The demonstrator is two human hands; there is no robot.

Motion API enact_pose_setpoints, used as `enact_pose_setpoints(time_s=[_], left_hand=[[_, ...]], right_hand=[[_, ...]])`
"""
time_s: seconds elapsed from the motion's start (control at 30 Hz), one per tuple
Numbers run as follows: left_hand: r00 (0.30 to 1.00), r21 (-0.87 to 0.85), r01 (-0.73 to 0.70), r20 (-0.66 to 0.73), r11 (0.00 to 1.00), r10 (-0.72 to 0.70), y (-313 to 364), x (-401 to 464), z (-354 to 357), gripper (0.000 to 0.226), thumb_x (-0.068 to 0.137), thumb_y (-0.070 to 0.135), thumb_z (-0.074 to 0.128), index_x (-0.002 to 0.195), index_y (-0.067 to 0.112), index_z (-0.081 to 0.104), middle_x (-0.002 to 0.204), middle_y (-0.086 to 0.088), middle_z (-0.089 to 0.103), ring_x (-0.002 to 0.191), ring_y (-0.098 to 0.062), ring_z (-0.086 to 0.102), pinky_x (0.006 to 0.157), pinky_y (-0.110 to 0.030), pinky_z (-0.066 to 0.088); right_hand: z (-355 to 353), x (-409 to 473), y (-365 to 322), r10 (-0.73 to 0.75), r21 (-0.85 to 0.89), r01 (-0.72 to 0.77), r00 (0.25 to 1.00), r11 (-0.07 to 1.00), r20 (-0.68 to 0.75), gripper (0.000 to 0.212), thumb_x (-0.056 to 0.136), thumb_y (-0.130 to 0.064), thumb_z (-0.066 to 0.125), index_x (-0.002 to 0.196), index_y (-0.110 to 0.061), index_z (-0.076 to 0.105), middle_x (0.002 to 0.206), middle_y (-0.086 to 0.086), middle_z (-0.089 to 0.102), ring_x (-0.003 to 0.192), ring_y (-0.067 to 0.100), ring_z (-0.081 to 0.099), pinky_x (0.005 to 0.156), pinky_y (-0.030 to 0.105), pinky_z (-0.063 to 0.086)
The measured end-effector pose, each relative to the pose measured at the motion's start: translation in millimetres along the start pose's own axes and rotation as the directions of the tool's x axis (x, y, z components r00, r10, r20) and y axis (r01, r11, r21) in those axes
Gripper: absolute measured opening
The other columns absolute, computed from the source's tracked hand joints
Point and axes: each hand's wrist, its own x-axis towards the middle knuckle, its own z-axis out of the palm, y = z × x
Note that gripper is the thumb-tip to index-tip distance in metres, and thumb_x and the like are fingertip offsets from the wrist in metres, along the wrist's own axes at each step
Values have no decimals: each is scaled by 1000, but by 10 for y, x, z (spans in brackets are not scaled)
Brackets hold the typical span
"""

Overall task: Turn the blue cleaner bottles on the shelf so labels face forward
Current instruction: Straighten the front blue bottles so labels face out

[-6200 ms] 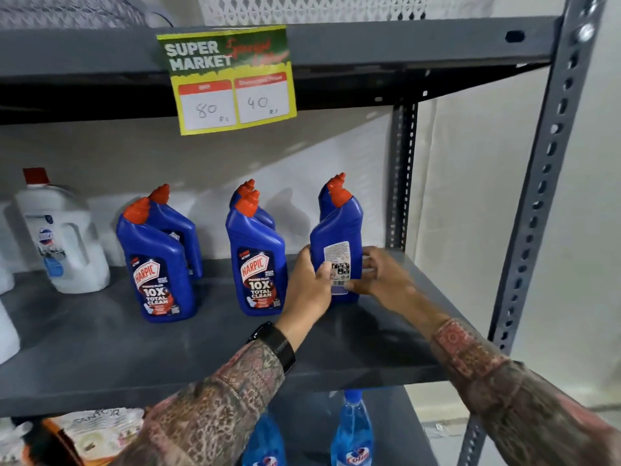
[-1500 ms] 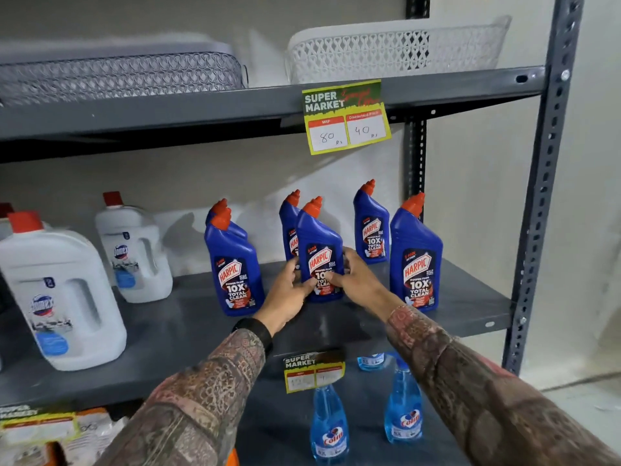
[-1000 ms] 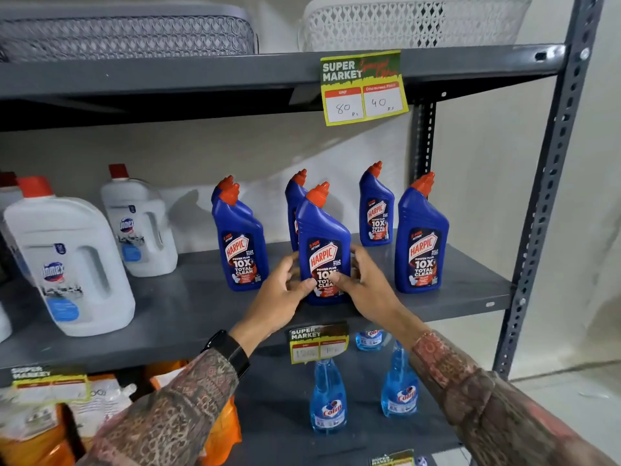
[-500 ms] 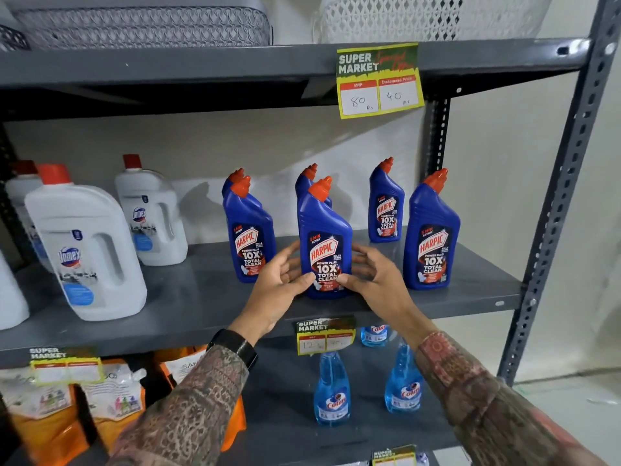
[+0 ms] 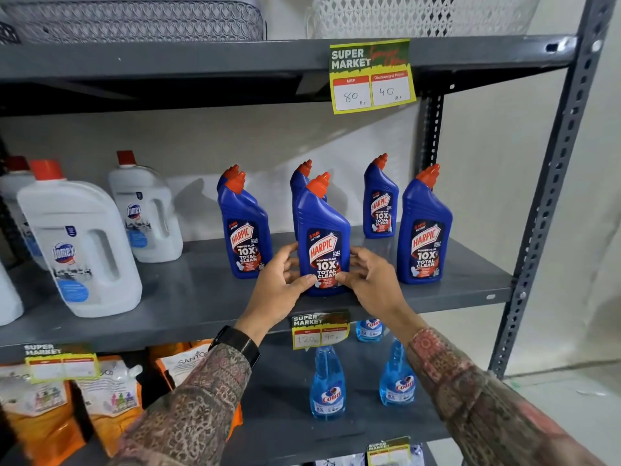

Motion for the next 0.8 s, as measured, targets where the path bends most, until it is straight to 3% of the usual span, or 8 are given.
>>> enact_pose_setpoints(time_s=[0.1, 0.23, 0.33, 0.4, 0.5, 0.6, 0.7, 0.8], left_hand=[[1000, 26, 0, -4, 1000, 0, 0, -9, -1, 63, 91, 13, 80, 122, 59, 51, 113, 18, 75, 109, 3, 72, 83, -19, 61], [1000, 20, 8, 13, 1000, -8, 58, -94, 12, 62, 93, 15, 78, 139, 45, 48, 120, 21, 68, 108, 12, 69, 85, -15, 60], [999, 2, 28, -41, 1000, -28, 37, -255, -126, 59, 95, 22, 75, 148, 37, 53, 120, 22, 69, 108, 12, 69, 81, -11, 58], [988, 58, 28, -152, 998, -19, 13, -314, -377, 44, 95, 25, 74, 136, 39, 64, 116, 20, 74, 104, 9, 71, 82, -16, 61], [941, 29, 94, -328, 995, -79, -46, -233, -838, 27, 96, 19, 72, 113, 41, 71, 106, 11, 80, 97, -2, 76, 89, -33, 63], [897, 1, 162, -416, 987, -147, -128, -11, -1164, 26, 99, 14, 69, 120, 30, 67, 108, 5, 77, 102, -15, 74, 91, -38, 61], [921, -19, 215, -329, 977, -209, -226, 206, -1282, 58, 99, 10, 70, 152, 21, 48, 127, 2, 63, 103, -7, 66, 82, -18, 51], [959, -43, 243, -137, 969, -247, -314, 326, -1336, 80, 99, 7, 70, 165, 23, 26, 139, -1, 56, 123, -14, 58, 101, -30, 47]], right_hand=[[-8, -26, -42, 4, -6, -4, 1000, 1000, 1, 56, 86, -10, 81, 138, -13, 60, 111, -10, 74, 99, -6, 71, 88, 25, 62], [54, -169, -96, -16, -46, 10, 991, 999, -134, 56, 85, -18, 83, 134, -24, 57, 112, -16, 67, 102, -10, 65, 80, 9, 54], [188, -365, -111, -43, -89, 15, 947, 996, -317, 36, 88, -14, 79, 119, -24, 63, 110, -10, 66, 102, 1, 65, 78, 14, 55], [367, -473, -169, -124, -116, 89, 933, 989, -338, 27, 88, -7, 77, 107, -23, 67, 103, -8, 67, 94, 2, 66, 76, 19, 57], [750, -515, -324, -204, -101, 184, 946, 978, -250, 25, 88, 2, 71, 104, -17, 70, 99, -5, 70, 87, 6, 68, 77, 21, 57], [1147, -332, -503, -106, -34, 105, 993, 994, -55, 39, 90, -2, 68, 125, -20, 65, 115, -9, 69, 101, 2, 66, 89, 20, 56], [1438, 22, -604, -14, 16, 14, 999, 1000, 34, 50, 92, -12, 70, 136, -26, 52, 121, -19, 63, 109, -3, 61, 92, 19, 49], [1621, 409, -604, 82, 5, -82, 996, 997, 15, 68, 94, -15, 67, 155, -18, 35, 150, 2, 52, 139, 21, 51, 111, 40, 44]])
